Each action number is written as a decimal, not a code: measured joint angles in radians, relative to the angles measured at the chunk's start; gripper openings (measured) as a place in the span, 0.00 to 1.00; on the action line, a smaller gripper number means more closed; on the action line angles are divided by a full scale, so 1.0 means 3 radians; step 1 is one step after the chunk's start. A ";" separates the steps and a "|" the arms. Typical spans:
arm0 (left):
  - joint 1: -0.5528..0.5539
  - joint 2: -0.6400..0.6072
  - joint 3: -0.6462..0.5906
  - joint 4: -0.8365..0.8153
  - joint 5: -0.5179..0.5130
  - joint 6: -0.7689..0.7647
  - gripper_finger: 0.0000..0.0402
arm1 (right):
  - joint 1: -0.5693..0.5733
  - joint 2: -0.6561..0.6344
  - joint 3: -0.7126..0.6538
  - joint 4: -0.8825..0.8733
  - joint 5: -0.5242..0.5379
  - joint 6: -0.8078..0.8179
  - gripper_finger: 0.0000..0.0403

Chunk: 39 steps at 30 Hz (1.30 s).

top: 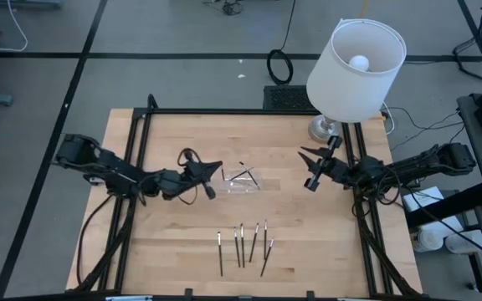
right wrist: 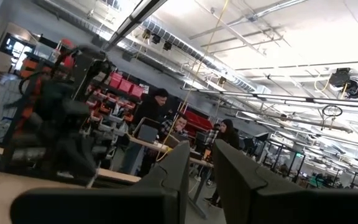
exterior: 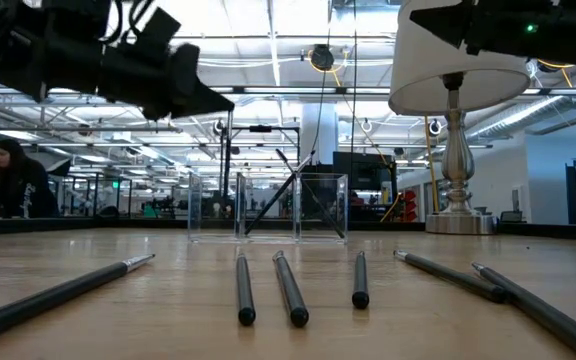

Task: Pick & Place Makeup Supplies
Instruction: Put the makeup brush into the transparent organizer

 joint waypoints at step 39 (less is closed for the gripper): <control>-0.0833 -0.0795 0.0407 -0.1053 -0.0081 0.0312 0.30 | 0.0000 -0.0001 0.0000 0.0147 0.0002 -0.0024 0.15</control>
